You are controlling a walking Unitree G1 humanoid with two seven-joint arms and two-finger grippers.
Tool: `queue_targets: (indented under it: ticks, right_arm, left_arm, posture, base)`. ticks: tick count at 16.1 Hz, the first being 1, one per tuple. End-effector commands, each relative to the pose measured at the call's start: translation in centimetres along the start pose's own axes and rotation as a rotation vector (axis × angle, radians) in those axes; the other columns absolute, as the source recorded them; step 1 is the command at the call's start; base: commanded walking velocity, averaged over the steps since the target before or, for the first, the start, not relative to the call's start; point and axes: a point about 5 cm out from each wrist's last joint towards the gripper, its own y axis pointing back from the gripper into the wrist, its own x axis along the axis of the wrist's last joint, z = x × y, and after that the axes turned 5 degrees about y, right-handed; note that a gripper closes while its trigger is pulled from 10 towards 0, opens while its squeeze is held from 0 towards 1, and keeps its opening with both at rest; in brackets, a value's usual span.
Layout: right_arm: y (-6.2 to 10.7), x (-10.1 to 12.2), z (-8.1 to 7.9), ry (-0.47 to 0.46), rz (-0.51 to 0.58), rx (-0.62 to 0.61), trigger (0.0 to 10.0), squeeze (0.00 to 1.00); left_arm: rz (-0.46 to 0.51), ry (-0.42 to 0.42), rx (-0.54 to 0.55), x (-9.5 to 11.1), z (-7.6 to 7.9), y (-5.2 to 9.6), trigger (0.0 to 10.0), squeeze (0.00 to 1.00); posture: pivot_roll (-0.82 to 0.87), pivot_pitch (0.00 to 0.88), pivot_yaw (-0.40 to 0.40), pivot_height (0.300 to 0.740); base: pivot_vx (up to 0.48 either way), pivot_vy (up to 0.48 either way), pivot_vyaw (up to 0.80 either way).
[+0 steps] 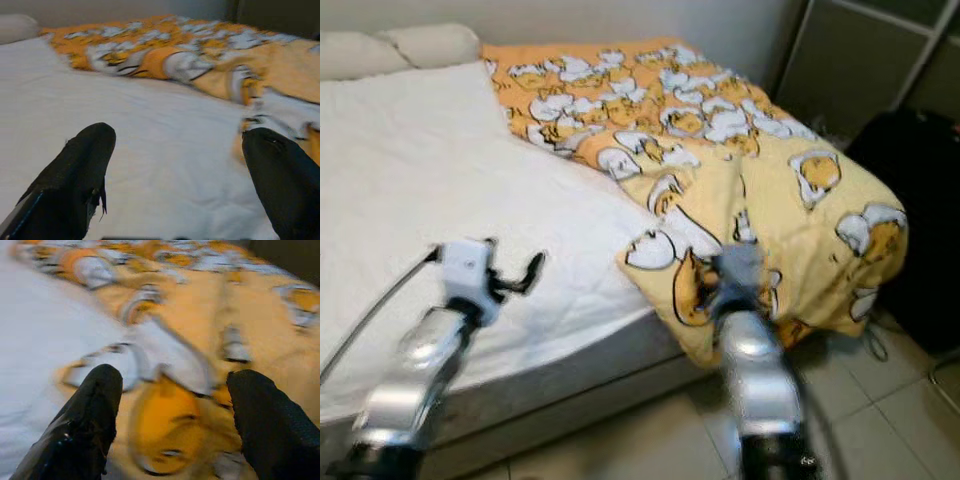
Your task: Clean up the room
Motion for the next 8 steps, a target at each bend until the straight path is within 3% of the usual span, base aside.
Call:
queue_targets:
  ticks: [1, 8]
  right_arm:
    - [-0.04, 0.13, 0.99, 0.010, 0.003, -0.021, 10.0, 0.00]
    - [-0.05, -0.13, 0.34, 0.036, -0.004, 0.011, 10.0, 0.00]
  left_arm:
    - [0.020, 0.000, -0.019, 0.49, 0.56, -0.26, 10.0, 0.00]
    - [0.010, -0.001, -0.025, 0.12, 0.48, 0.03, 10.0, 0.00]
  posture:
    - [-0.01, 0.000, -0.018, 0.740]
    - [-0.01, 0.000, -0.020, 0.740]
  base:
    - [0.322, 0.000, 0.00]
    - [0.321, 0.000, 0.00]
